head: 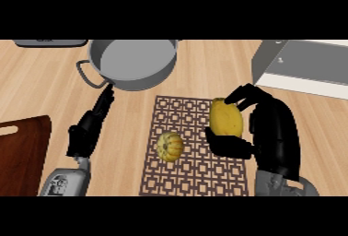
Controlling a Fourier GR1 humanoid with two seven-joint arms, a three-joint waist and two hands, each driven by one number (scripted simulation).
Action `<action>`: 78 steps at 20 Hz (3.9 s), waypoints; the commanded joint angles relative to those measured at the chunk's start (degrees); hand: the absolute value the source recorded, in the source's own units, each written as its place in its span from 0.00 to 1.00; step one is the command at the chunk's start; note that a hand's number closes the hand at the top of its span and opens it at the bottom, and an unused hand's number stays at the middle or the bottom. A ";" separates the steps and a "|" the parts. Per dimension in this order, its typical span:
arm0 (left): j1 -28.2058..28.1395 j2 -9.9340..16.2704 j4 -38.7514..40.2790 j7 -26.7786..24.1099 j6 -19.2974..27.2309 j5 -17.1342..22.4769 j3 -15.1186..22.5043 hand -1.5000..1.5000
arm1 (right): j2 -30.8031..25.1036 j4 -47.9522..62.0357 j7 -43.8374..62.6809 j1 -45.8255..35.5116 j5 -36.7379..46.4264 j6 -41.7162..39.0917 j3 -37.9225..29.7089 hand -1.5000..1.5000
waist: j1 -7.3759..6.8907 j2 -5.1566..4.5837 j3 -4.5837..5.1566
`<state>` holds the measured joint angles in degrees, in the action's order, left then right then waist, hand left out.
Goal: Pick the lemon from the placemat and place it in the tiered shelf
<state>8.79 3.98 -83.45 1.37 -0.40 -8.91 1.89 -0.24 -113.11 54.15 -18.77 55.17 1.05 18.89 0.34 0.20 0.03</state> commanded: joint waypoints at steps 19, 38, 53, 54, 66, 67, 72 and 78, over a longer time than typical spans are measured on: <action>0.23 -0.11 -1.40 1.58 -0.42 -0.47 -0.09 0.50 | -11.36 -1.81 7.11 -26.61 8.77 -15.73 -22.87 1.00 | -0.45 -0.08 0.00; 4.71 0.30 5.67 -2.64 -1.18 0.10 -2.45 0.50 | -27.85 25.53 -12.52 -34.40 8.38 -4.21 -32.35 1.00 | -0.64 -0.36 0.00; 0.73 -0.16 -0.89 1.21 -1.74 0.01 -0.85 0.50 | -30.08 49.36 -27.60 -34.87 7.69 18.23 -36.61 1.00 | -1.00 -0.34 -0.04; 2.05 -1.11 0.19 0.27 -0.43 -1.13 -0.17 0.50 | -24.99 45.35 -28.42 -35.99 1.07 22.46 -39.37 1.00 | -1.41 -0.61 -0.19; -1.47 -2.09 -1.62 0.03 -0.21 -1.90 1.24 0.50 | -31.80 66.96 -47.97 -38.90 -9.72 30.47 -45.40 1.00 | -1.33 -0.49 -0.05; -1.50 0.54 -1.96 -0.66 -2.26 -0.57 -0.70 0.50 | -33.65 67.74 -46.82 -42.45 -10.00 27.85 -44.80 1.00 | -1.34 -0.43 -0.03; 0.27 0.37 -1.44 0.70 -2.61 0.52 -1.43 0.50 | -36.50 69.95 -31.22 -39.33 3.35 32.19 -42.20 0.00 | -1.02 -0.37 0.02; 2.70 -0.52 -0.15 1.90 -1.22 -1.01 -0.93 0.50 | -35.30 67.36 -34.09 -35.00 -2.94 33.00 -44.04 0.00 | -0.48 -0.22 -0.03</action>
<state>10.31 4.13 -84.32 2.96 -2.38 -9.09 0.51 -35.93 -44.07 20.56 -56.03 54.96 33.56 -24.30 -0.44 -0.12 0.01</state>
